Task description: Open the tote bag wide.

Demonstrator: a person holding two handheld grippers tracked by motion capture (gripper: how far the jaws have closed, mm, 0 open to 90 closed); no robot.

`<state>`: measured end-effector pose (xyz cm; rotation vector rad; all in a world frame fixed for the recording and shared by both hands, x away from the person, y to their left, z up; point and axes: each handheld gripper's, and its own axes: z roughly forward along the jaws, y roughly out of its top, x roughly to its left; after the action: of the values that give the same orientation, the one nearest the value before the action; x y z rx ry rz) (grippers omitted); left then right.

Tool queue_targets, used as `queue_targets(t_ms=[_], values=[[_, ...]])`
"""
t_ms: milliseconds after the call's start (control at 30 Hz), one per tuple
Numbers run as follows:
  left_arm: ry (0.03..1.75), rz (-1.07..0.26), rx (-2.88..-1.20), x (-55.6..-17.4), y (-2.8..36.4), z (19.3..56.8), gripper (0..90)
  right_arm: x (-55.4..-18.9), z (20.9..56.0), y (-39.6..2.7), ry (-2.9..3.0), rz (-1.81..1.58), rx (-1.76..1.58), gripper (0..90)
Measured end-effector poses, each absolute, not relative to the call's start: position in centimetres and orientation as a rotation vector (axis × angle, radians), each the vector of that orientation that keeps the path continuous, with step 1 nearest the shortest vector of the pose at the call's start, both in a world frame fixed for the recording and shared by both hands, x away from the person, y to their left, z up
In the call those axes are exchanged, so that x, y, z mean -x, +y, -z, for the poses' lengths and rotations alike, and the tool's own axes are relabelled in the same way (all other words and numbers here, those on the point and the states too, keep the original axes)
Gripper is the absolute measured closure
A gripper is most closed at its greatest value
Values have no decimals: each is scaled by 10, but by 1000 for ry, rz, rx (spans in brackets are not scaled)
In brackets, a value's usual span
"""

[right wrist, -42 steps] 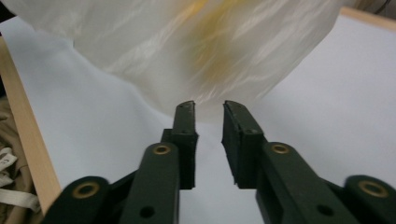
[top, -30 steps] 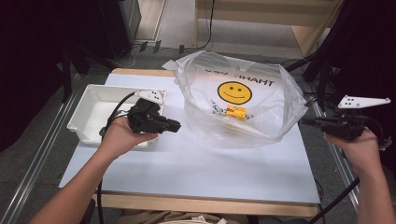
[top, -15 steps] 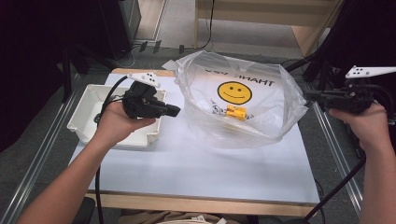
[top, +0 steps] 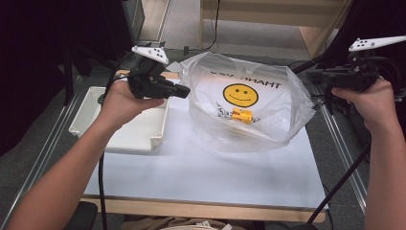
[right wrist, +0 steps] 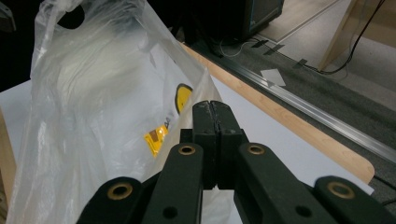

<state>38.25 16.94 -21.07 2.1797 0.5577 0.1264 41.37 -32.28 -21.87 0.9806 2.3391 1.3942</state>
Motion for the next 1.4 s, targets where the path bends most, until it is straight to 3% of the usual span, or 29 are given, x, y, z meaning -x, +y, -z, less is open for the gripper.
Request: queue_targets(t_ms=[300,767,1400], values=[[564,-138,-2201,-406,149,192,885,-424,191,-291,2363,-1399,-911,900],[554,-184,-2218,-435,105,173,874,-428,177,-243,2434,-1400,-843,900],[648,-183,-2256,-469,66,218,860,-439,223,-216,2489,-1320,-825,900]])
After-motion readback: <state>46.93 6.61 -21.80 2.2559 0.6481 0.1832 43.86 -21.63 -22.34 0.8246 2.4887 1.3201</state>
